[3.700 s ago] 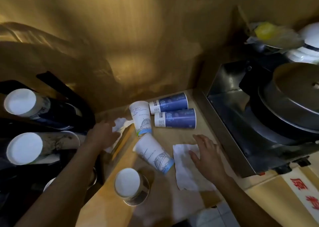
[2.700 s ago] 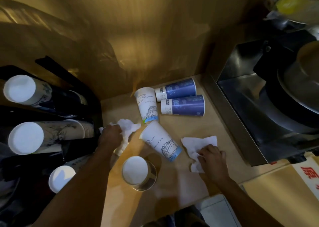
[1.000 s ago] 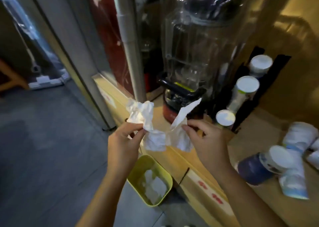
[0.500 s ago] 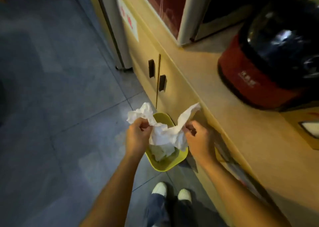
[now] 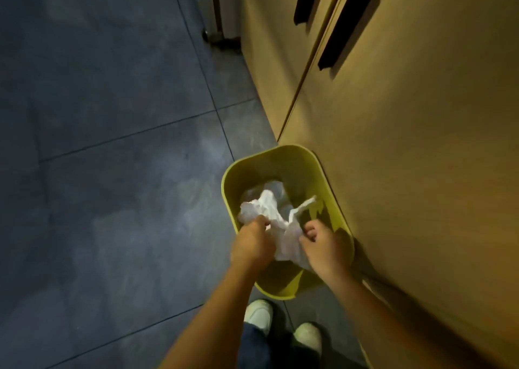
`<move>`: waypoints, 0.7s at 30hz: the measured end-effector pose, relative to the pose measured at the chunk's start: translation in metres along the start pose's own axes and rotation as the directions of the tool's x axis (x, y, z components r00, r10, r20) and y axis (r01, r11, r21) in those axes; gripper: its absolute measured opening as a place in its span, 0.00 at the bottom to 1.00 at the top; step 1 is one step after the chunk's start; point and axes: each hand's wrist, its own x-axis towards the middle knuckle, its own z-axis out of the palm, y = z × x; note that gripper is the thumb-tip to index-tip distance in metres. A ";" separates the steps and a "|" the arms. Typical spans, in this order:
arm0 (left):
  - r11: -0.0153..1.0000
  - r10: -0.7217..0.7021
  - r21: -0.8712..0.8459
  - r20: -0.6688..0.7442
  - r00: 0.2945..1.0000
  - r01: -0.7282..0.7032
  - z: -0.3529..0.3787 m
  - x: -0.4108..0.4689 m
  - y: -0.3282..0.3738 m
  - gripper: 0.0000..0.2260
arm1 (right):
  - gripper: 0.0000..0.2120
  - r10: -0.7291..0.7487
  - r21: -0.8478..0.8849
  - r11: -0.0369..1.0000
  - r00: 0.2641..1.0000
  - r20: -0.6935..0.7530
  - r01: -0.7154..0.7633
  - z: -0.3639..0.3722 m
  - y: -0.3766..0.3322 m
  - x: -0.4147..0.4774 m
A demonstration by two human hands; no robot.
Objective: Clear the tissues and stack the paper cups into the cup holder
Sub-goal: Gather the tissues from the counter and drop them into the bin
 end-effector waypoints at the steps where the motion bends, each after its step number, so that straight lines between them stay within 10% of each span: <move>1: 0.995 0.054 0.084 -0.008 0.999 -0.053 0.001 0.000 -0.002 0.13 | 0.11 0.014 -0.087 0.996 0.998 0.061 -0.009 0.002 0.012 0.001; 8: 0.879 0.273 0.416 -0.041 0.961 -0.232 -0.048 -0.035 0.012 0.16 | 0.23 -0.075 -0.283 0.954 0.993 0.092 0.098 -0.017 -0.014 -0.023; 21: 0.807 0.527 0.394 -0.141 0.838 -0.441 -0.231 -0.191 0.147 0.17 | 0.18 -0.467 -0.320 0.860 0.866 -0.180 0.398 -0.190 -0.173 -0.188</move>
